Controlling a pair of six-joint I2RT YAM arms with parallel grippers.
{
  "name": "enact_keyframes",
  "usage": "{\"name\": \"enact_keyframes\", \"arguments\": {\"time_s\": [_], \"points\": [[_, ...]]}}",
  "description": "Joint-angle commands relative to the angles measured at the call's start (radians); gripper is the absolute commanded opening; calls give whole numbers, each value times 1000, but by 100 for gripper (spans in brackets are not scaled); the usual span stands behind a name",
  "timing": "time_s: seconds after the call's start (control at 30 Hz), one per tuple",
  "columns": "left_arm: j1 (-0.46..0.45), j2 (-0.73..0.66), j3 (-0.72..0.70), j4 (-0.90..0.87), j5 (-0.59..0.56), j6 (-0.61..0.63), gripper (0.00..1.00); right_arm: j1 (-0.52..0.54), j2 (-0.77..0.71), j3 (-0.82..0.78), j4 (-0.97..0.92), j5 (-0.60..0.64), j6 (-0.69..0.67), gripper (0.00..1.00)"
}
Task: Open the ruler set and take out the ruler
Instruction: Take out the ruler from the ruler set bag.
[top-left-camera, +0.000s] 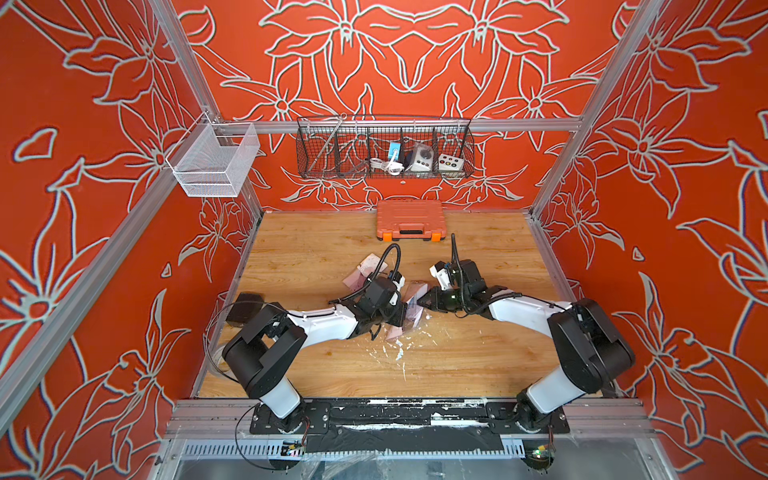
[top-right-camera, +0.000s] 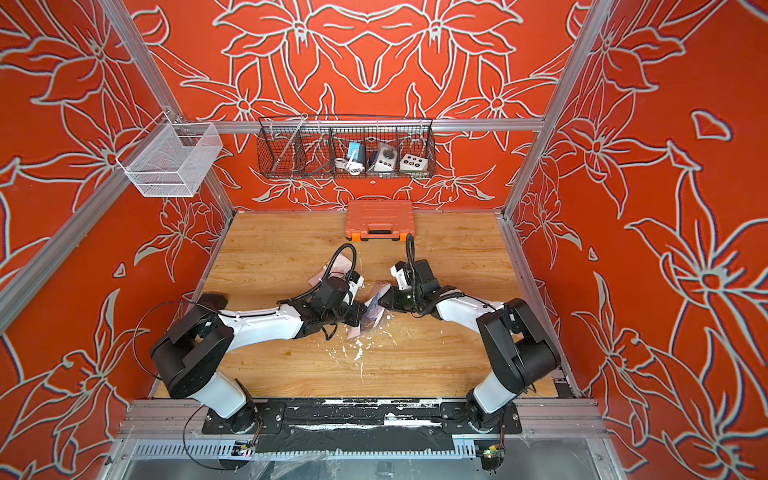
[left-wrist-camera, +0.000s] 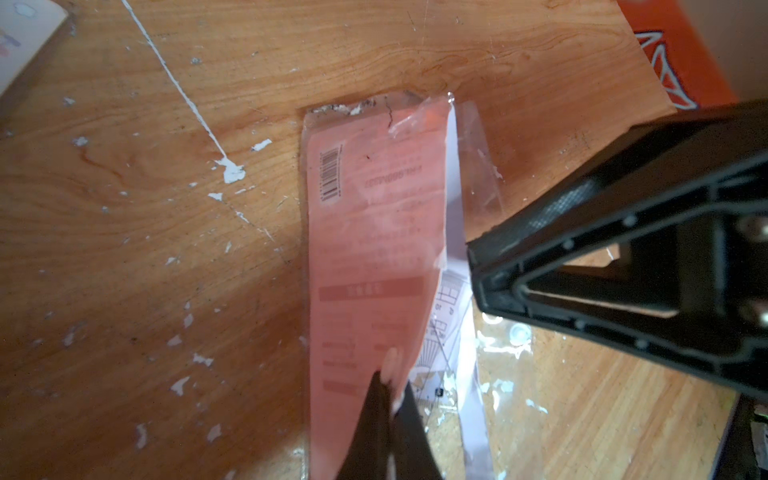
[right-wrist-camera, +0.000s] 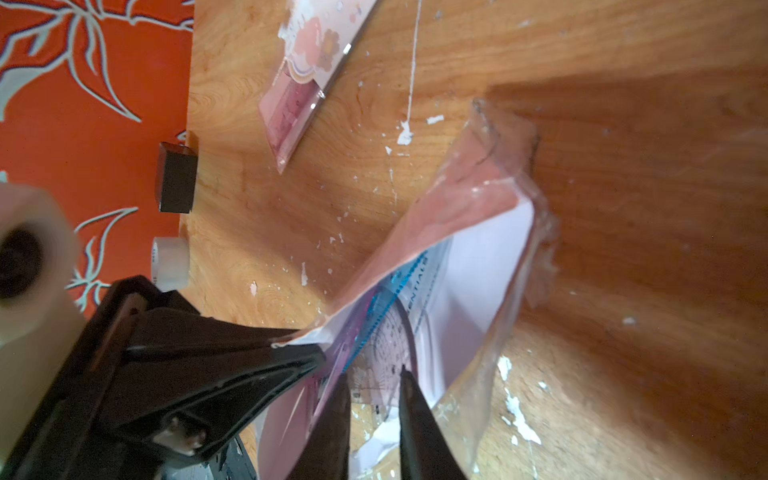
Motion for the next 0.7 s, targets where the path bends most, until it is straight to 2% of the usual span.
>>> {"name": "enact_keyframes", "arguments": {"time_s": [0.0, 0.33, 0.67], "points": [[-3, 23, 7, -7, 0, 9, 0, -6, 38, 31, -63, 24, -35, 24], [-3, 32, 10, -6, 2, 9, 0, 7, 95, 28, 17, 11, 0, 22], [-6, 36, 4, -2, -2, 10, 0, 9, 106, 30, 80, 24, 50, 4]]}}
